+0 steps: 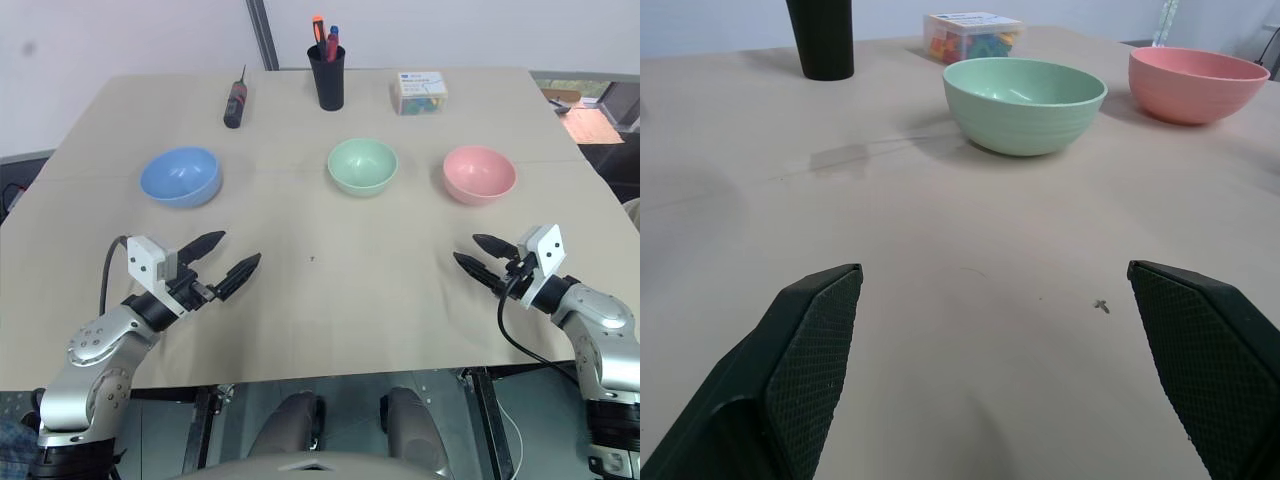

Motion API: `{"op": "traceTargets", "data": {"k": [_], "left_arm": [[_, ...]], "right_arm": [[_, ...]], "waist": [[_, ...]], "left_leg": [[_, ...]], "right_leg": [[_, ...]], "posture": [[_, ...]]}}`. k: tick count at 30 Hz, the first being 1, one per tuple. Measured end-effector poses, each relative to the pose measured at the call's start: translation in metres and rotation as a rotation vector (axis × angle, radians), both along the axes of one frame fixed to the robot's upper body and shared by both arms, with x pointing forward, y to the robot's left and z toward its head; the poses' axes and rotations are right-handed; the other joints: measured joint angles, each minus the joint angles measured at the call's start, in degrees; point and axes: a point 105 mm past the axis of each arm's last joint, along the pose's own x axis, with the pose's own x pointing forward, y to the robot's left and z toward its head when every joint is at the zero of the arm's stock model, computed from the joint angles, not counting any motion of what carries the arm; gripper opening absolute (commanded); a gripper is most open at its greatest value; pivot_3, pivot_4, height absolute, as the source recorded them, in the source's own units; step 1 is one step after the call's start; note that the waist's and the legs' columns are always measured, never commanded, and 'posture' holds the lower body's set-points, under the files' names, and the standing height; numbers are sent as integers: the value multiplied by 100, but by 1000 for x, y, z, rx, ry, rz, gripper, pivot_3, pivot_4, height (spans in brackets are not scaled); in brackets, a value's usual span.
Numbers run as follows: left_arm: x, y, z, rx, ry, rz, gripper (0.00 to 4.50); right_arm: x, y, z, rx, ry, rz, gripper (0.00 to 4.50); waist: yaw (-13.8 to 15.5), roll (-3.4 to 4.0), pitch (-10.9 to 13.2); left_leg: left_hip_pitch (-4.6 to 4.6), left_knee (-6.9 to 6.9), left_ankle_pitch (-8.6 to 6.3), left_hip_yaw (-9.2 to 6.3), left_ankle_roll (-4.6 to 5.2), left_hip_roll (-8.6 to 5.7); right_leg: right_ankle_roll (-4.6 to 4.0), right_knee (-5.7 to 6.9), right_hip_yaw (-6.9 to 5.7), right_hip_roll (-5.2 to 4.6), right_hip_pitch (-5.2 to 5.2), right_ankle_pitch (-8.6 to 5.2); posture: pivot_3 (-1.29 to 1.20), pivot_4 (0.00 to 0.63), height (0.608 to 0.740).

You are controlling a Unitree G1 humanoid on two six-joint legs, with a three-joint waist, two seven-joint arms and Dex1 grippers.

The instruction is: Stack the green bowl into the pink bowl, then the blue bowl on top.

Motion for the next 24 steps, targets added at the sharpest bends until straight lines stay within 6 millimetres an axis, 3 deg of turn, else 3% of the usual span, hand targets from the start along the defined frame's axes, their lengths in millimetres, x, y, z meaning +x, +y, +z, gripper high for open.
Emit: {"op": "traceTargets", "data": {"k": [18,24], "left_arm": [[-5,-4,1,-51,17,-64,4500],[-1,-12,13,-66,-23,-114,4500]], "right_arm": [[5,6,4,20,-38,-10,2703],[9,11,9,32,-32,-17,2703]], "waist": [[0,2,1],[-6,2,2]], "left_leg": [[0,0,0,-1,0,1],[0,0,0,0,0,0]], "right_leg": [[0,0,1,-1,0,0],[0,-1,1,0,0,0]], "posture": [[0,150,712],[0,150,712]]}}
